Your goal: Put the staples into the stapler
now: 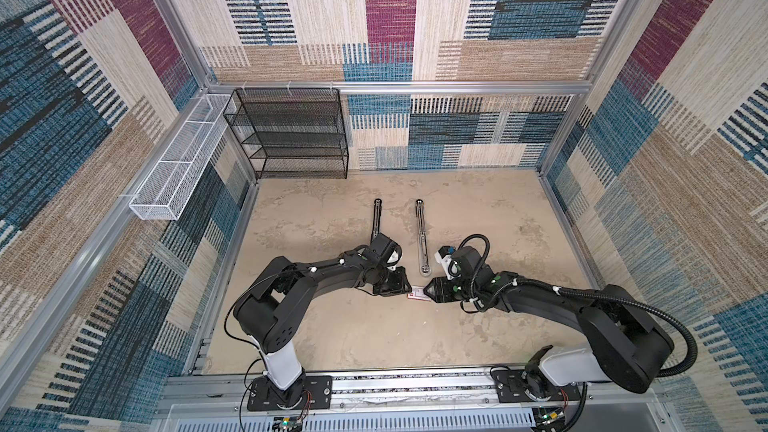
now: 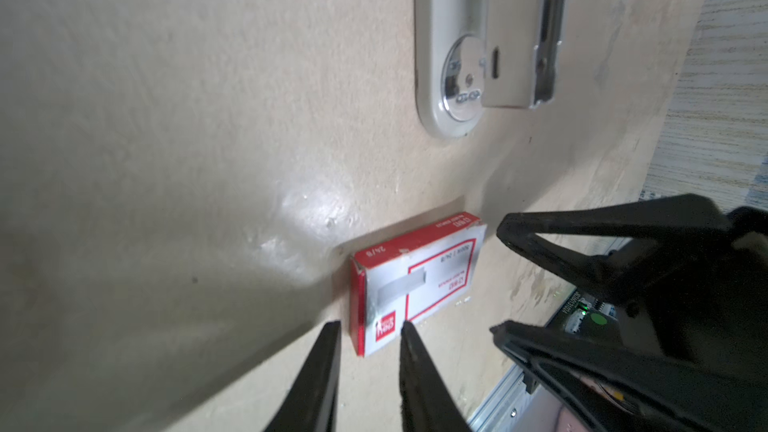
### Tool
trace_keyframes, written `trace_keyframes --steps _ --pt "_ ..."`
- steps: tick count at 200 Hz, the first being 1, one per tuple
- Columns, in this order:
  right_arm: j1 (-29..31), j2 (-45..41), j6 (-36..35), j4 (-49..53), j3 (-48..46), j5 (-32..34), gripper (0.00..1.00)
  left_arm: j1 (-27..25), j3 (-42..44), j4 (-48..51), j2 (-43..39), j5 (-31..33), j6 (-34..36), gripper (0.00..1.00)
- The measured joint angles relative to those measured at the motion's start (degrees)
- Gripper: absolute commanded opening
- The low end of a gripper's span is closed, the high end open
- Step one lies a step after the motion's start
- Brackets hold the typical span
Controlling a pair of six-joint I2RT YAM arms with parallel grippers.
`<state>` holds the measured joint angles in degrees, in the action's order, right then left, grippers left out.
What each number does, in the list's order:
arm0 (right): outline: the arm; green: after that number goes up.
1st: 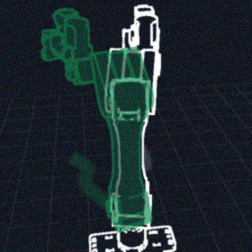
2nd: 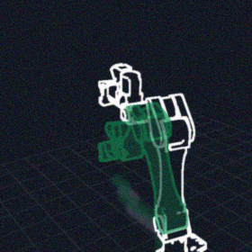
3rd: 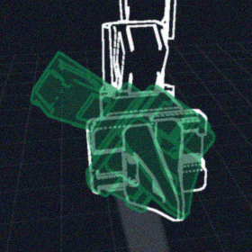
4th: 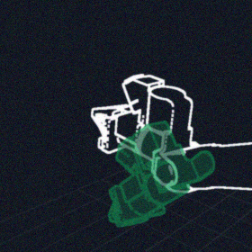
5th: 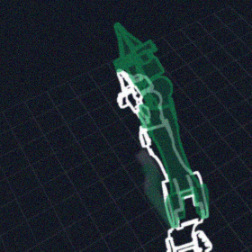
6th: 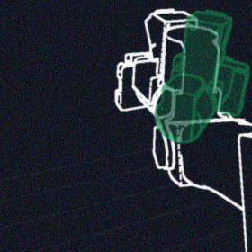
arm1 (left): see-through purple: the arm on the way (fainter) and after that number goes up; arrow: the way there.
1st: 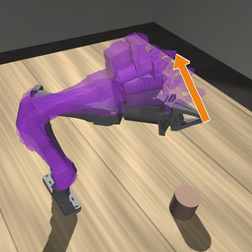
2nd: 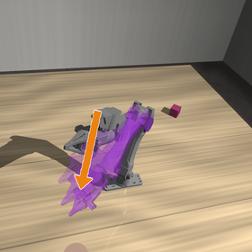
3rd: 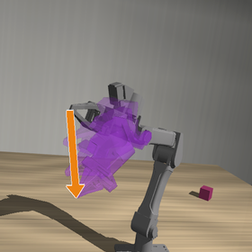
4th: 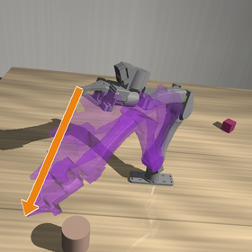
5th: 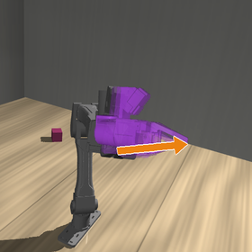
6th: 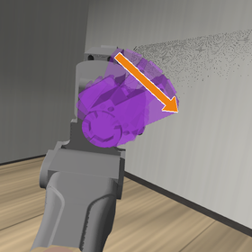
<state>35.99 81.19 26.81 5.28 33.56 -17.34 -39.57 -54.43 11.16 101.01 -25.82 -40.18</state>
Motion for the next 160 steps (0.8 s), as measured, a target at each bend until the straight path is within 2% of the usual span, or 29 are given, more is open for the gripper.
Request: trace_keyframes --steps 45,83,128,160 --pt "-0.1 1.5 0.4 -0.9 0.0 -0.2 0.48 -0.5 -1.0 -0.8 2.3 -0.6 -0.3 0.21" --pt "-0.1 2.4 0.4 -2.0 -0.2 -0.3 0.42 -0.6 -1.6 -1.6 3.2 -1.5 -0.4 0.12" --pt "-0.2 3.2 0.6 -2.2 -0.2 -0.1 0.4 -0.6 -2.3 -1.5 3.8 -2.6 -0.4 0.08" --pt "-0.3 3.5 0.6 -2.1 0.2 0.3 0.4 -0.6 -2.5 -1.4 4.1 -3.0 -0.3 0.0"
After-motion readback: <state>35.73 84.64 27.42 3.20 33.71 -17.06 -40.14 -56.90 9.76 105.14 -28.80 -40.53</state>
